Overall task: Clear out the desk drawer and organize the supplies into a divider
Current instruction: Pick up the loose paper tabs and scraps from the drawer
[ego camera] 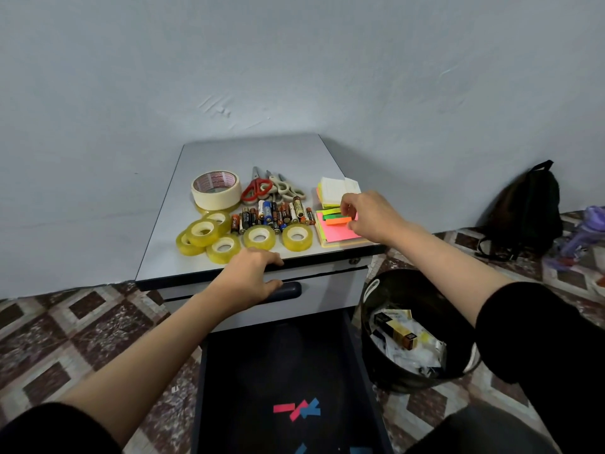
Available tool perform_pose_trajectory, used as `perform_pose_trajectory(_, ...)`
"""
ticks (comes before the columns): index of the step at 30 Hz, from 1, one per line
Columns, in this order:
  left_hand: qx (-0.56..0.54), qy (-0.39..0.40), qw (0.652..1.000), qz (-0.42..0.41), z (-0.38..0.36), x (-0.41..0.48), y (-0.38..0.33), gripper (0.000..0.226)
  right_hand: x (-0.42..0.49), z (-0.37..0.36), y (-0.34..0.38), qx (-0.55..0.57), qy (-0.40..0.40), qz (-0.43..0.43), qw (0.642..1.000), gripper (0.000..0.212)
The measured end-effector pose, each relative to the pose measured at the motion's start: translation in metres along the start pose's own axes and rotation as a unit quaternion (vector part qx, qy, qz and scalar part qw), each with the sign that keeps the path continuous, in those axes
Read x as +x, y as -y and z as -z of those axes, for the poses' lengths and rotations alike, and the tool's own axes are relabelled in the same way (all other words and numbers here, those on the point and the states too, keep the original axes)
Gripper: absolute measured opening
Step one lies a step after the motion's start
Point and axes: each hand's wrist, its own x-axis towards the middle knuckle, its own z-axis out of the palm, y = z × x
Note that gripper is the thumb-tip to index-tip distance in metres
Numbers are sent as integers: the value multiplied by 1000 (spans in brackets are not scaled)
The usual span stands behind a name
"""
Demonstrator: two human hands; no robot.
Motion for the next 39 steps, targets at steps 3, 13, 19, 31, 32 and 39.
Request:
perform_pose_trajectory(3,-4,-4,1000,-4,-1,0,1,43,0,0,0,0,-5,-4,1000,22)
perform_pose_trajectory(13,-6,-6,1000,-8,-2,1,4,41,6,-2,-3,6,-5,-27,1000,27)
perform_pose_trajectory(19,-23,-5,1000,-18,-3,-4,2,40,-5,-3,0,30,-36,-51,998,21)
perform_pose_trajectory(31,-95,-12,995,16,-62,-92,27,10,-121,-78,65,219,41,-26,975,16)
perform_pose_trajectory(32,-96,-3,995,34,-70,-103,33,10,-128,-90,68,218,59,-24,974,14)
perform_pose_trajectory(39,-81,128,977,149,-124,-152,67,19,-161,-156,85,187,205,-9,961,17)
